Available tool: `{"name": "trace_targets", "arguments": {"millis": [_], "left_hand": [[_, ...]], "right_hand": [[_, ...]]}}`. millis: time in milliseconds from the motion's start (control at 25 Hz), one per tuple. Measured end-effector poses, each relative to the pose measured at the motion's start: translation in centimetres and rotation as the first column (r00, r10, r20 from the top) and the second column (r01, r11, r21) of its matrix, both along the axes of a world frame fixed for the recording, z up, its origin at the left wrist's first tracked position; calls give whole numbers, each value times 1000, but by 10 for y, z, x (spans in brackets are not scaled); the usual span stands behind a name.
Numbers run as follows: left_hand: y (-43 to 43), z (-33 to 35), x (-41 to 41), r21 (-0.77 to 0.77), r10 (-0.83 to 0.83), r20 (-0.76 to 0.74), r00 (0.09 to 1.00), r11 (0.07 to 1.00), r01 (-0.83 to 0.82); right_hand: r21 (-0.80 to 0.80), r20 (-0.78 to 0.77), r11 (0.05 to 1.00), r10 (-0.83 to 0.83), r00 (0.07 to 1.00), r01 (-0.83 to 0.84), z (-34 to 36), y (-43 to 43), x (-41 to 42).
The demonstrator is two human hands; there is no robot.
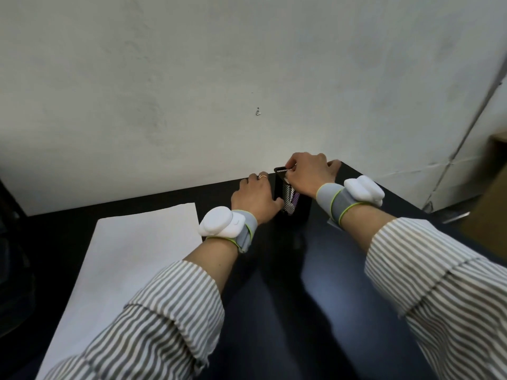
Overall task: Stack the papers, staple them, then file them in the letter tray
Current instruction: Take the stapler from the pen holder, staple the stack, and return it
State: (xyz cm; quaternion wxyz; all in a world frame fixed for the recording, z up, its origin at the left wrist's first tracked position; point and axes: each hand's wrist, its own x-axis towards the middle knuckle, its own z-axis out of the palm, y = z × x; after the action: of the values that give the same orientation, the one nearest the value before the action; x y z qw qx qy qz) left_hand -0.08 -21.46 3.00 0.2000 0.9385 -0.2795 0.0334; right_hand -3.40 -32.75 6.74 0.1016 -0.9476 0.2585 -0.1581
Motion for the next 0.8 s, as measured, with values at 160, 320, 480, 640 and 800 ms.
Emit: {"name": "trace_targets", "arguments": {"millis": [160,320,480,640,800], "left_hand": [[-17,-6,14,-71,-38,-114,993,997,30],[-32,-15,32,-156,-108,-242,964,985,71],[-45,-27,42,-329,-195,-312,930,940,87],[-53,-34,44,-456,-196,-294,936,889,43],[-53,-40,46,-499,-188,-249,950,866,41]], "right_hand": [[2,-149,998,-64,987,65,-1,-13,16],[60,-285,998,-11,958,29,1,-17,27],[80,-362,997,13,932,18,3,-19,39],[73,-383,997,16,924,12,3,-22,48],[54,-353,998,-15,935,36,-3,-23,52]]}}
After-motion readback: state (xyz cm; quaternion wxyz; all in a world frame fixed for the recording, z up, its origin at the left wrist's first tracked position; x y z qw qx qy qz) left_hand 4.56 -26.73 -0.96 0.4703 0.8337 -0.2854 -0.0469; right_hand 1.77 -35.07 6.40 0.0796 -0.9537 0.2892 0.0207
